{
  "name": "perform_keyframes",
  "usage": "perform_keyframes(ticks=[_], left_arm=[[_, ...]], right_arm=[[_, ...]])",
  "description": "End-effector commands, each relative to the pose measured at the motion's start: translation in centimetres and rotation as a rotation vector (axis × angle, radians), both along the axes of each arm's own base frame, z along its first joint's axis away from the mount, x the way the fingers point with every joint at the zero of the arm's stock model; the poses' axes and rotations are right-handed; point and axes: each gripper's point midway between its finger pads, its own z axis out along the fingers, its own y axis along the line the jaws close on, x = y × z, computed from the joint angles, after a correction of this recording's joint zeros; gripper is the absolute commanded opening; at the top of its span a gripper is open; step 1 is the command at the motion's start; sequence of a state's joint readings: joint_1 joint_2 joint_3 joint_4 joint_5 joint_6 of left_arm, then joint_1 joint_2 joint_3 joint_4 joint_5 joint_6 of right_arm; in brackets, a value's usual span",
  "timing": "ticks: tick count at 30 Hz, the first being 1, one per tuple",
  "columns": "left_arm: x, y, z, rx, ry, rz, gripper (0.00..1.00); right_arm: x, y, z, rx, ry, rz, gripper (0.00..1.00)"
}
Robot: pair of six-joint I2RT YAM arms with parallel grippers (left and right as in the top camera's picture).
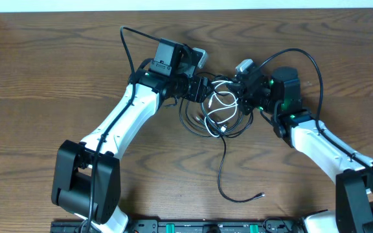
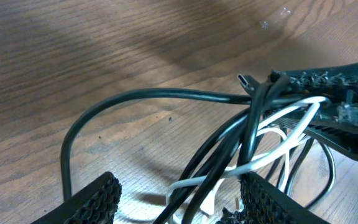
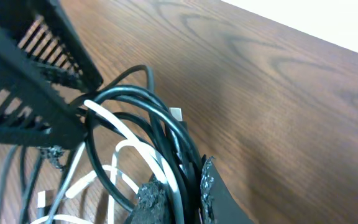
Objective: Untangle cables
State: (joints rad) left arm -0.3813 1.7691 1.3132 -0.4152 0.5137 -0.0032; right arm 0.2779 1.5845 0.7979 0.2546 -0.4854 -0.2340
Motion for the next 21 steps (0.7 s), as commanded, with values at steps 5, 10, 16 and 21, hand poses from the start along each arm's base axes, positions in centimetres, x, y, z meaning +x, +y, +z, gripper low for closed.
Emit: perform_keyframes(ticks=[5, 10, 16, 21], left_arm=[[0.1, 0.2, 1.0, -0.002, -0.028, 0.007, 0.63], [0.3, 0.2, 1.1, -0.004, -0.035, 0.007, 0.63], [0.5, 0.1, 1.3, -0.011, -0.051, 0.007, 0.63], [0.6, 0.0, 1.4, -0.012, -0.052, 0.007, 0.63]], right_arm=[[-1.1, 1.1, 1.2, -0.086, -0.161, 0.178, 0.01], [-1.2, 1.4, 1.6, -0.135, -0.247, 0.238, 0.01], [-1.1, 1.5, 2.0, -0.164, -0.310, 0.269, 0.01], [-1.2, 2.0, 2.5, -0.153, -0.335, 0.281, 0.01]])
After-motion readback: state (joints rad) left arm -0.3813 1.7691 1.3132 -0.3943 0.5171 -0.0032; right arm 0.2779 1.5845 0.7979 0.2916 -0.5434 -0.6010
